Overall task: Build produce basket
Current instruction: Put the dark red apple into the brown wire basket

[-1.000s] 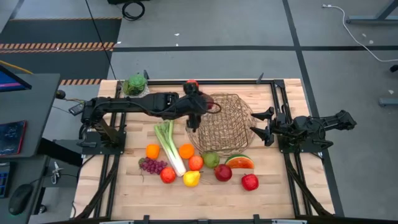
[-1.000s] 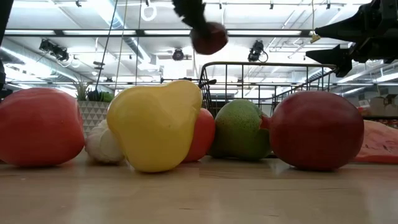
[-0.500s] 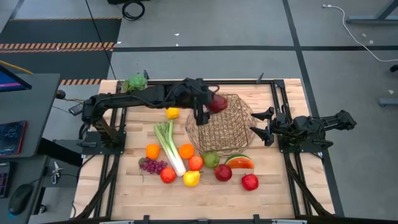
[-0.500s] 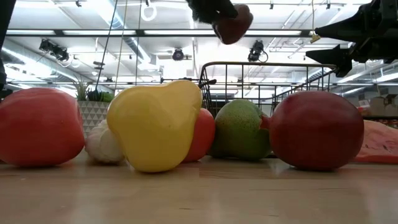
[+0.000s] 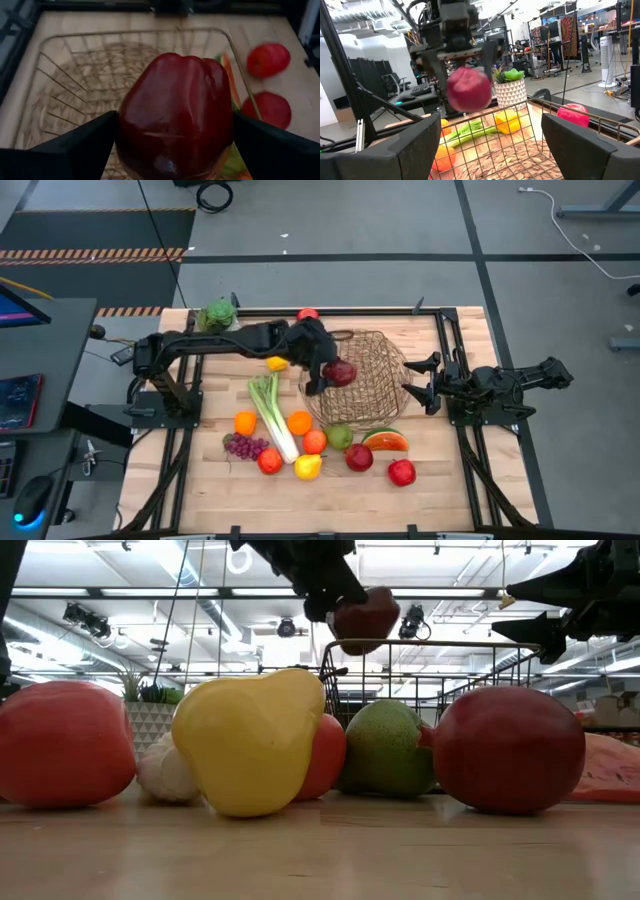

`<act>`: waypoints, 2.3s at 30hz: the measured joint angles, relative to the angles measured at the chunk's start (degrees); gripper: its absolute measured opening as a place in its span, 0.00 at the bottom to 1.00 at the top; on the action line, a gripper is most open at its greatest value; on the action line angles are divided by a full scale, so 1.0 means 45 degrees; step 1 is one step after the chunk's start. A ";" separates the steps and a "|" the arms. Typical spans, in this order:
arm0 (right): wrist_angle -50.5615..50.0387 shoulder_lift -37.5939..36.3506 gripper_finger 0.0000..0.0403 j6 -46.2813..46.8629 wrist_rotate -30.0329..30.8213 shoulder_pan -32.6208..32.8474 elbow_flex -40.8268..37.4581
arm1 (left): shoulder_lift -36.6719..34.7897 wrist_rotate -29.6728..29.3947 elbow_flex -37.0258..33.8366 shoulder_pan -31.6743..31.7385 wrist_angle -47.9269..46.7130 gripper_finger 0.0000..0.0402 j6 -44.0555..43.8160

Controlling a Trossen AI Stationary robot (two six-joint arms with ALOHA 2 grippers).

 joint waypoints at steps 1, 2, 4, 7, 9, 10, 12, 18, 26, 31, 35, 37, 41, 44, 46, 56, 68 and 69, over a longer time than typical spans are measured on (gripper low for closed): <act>0.0000 0.0000 0.86 0.0004 0.0004 0.0004 0.0000 | 0.0000 0.0003 0.0000 -0.0078 0.0057 0.94 0.0153; -0.0002 0.0000 0.86 0.0008 0.0002 0.0003 0.0000 | -0.0002 0.0010 0.0007 -0.0150 0.0155 0.94 0.0352; 0.0000 0.0000 0.86 0.0003 0.0000 0.0004 0.0000 | -0.0005 0.0006 0.0010 -0.0262 0.0393 0.94 0.0659; 0.0000 0.0000 0.86 0.0010 0.0000 0.0004 0.0000 | -0.0005 0.0000 0.0010 -0.0386 0.0673 0.94 0.1032; 0.0000 0.0000 0.86 0.0004 0.0004 0.0000 0.0000 | -0.0005 0.0000 0.0010 -0.0469 0.0670 0.94 0.1253; 0.0008 0.0000 0.86 0.0008 0.0000 0.0001 0.0000 | -0.0005 -0.0002 0.0010 -0.0493 0.0654 0.94 0.1280; 0.0154 0.0000 0.86 0.0126 0.0001 0.0002 0.0000 | -0.0005 0.0000 0.0010 -0.0564 0.0648 0.94 0.1265; 0.1486 -0.0005 0.86 0.0969 -0.0324 0.0014 0.0000 | -0.0005 -0.0020 0.0010 -0.0828 0.0541 0.94 0.0962; 0.1804 0.0120 0.86 0.1025 -0.0276 -0.0015 0.0000 | -0.0005 -0.0045 0.0010 -0.1098 0.1751 0.94 0.1092; 0.2416 0.0631 0.86 0.0483 -0.0743 -0.0010 0.0226 | -0.0005 -0.0550 0.0015 -0.1177 0.2467 0.94 0.2676; 0.1646 0.1772 0.86 -0.0248 -0.0078 -0.0010 0.1052 | -0.0005 -0.2221 0.0015 -0.1187 0.2893 0.94 0.4096; 0.1378 0.2676 0.86 -0.0698 0.0133 -0.0010 0.1558 | -0.0005 -0.2821 0.0015 -0.1199 0.3073 0.94 0.4286; 0.1160 0.4741 0.86 -0.1404 0.0670 -0.0030 0.2669 | -0.0005 -0.3532 0.0015 -0.1199 0.3013 0.94 0.4469; 0.1146 0.6239 0.86 -0.1238 0.1118 -0.0194 0.3416 | -0.0005 -0.4297 0.0015 -0.1212 0.3023 0.94 0.4761; 0.1194 0.7101 0.86 -0.0719 0.1379 -0.0396 0.3921 | -0.0005 -0.5204 0.0015 -0.1310 0.3023 0.94 0.5416; 0.3107 1.0886 0.86 -0.0568 0.1450 -0.1059 0.6107 | -0.0005 -0.8580 0.0015 -0.1929 0.3344 0.94 0.9105; 0.3345 1.3754 0.86 -0.1007 0.2207 -0.1249 0.8435 | -0.0005 -1.0848 0.0015 -0.2482 0.3654 0.94 1.0264; 0.3482 1.3892 0.86 -0.1105 0.2264 -0.1275 0.8486 | -0.0005 -1.0902 0.0015 -0.2526 0.3632 0.94 1.0284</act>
